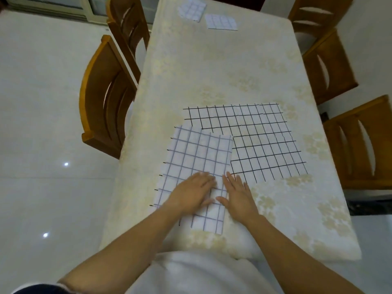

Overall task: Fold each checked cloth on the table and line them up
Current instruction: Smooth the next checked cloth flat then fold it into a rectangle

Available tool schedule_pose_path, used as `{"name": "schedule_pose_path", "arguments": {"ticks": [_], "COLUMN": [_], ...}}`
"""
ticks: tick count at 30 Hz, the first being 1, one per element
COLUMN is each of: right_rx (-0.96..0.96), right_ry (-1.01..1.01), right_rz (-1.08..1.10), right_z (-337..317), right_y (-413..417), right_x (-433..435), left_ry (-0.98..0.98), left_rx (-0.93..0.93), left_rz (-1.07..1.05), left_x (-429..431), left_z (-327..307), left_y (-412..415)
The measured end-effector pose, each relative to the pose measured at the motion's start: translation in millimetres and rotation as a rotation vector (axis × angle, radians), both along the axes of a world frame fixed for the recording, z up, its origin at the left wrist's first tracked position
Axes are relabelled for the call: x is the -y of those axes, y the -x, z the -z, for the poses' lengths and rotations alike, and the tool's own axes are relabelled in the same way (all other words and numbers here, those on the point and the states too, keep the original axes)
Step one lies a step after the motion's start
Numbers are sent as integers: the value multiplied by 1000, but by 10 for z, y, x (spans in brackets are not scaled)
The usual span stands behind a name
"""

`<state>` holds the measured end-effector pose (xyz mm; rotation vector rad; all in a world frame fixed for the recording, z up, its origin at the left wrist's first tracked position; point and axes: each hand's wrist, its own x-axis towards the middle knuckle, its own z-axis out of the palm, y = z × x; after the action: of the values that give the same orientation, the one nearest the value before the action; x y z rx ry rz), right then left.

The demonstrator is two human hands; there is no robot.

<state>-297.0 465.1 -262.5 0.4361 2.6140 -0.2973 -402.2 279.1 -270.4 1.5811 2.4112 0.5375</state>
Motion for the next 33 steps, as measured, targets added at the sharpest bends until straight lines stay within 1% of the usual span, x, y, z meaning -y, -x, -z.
{"name": "schedule_pose_path", "arguments": {"ticks": [2, 5, 9, 14, 19, 24, 28, 33], "right_rx": [-28, -39, -30, -24, 22, 49, 46, 90], "right_ry": [13, -30, -46, -76, -167, -183, -211, -232], "right_rz": [39, 34, 43, 33, 33, 18, -1, 15], "right_z": [-4, -15, -23, -27, -48, -80, -62, -46], "right_y": [-25, -69, -44, 40, 206, 523, 801, 1135], "right_x": [-18, -44, -62, -159, -324, -498, -669, -868], "left_ry": [122, 279, 411, 468, 531, 572, 637, 729], "left_rx": [47, 18, 42, 79, 78, 10, 29, 35], "left_rz": [42, 8, 38, 20, 16, 65, 56, 42], "left_x": [-178, -274, -323, -382, -447, -514, -563, -619], "left_z": [55, 123, 127, 62, 0, -37, 3, -9], "left_y": [-199, -364, -370, -342, -321, -332, -350, -398]}}
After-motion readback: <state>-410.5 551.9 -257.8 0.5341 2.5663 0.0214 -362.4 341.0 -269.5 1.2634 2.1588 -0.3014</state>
